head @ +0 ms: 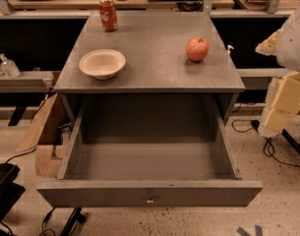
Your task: Place apple into top drawer
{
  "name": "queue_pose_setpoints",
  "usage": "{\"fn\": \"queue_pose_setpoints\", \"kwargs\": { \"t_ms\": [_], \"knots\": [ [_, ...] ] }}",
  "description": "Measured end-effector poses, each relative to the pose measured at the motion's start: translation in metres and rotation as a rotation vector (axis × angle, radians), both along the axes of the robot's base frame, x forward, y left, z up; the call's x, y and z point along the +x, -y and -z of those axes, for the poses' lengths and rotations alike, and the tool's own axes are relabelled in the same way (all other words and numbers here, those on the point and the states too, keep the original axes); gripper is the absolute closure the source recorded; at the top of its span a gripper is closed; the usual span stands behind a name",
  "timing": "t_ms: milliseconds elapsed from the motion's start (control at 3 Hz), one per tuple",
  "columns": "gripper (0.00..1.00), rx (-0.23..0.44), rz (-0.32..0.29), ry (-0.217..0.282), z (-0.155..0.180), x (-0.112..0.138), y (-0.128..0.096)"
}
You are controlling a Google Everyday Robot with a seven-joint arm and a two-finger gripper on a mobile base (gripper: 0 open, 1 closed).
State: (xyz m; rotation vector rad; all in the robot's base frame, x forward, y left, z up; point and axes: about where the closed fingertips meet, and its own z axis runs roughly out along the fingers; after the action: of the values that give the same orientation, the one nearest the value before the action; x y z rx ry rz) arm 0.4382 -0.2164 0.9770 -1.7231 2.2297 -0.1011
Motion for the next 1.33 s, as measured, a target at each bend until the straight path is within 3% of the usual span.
{"fn": "queue_pose_setpoints", "kwargs": {
  "t_ms": [333,667,1000,1333],
  "knots": [
    [0.00,0.009,0.000,0.004,0.001,0.003,0.000],
    [0.00,0.120,-0.003,0.049,0.011,0.036,0.000],
    [0.00,0.314,0.040,0.153,0.020,0.098,0.016],
    [0.00,0.529,0.089,0.289,0.022,0.171,0.025]
  ]
}}
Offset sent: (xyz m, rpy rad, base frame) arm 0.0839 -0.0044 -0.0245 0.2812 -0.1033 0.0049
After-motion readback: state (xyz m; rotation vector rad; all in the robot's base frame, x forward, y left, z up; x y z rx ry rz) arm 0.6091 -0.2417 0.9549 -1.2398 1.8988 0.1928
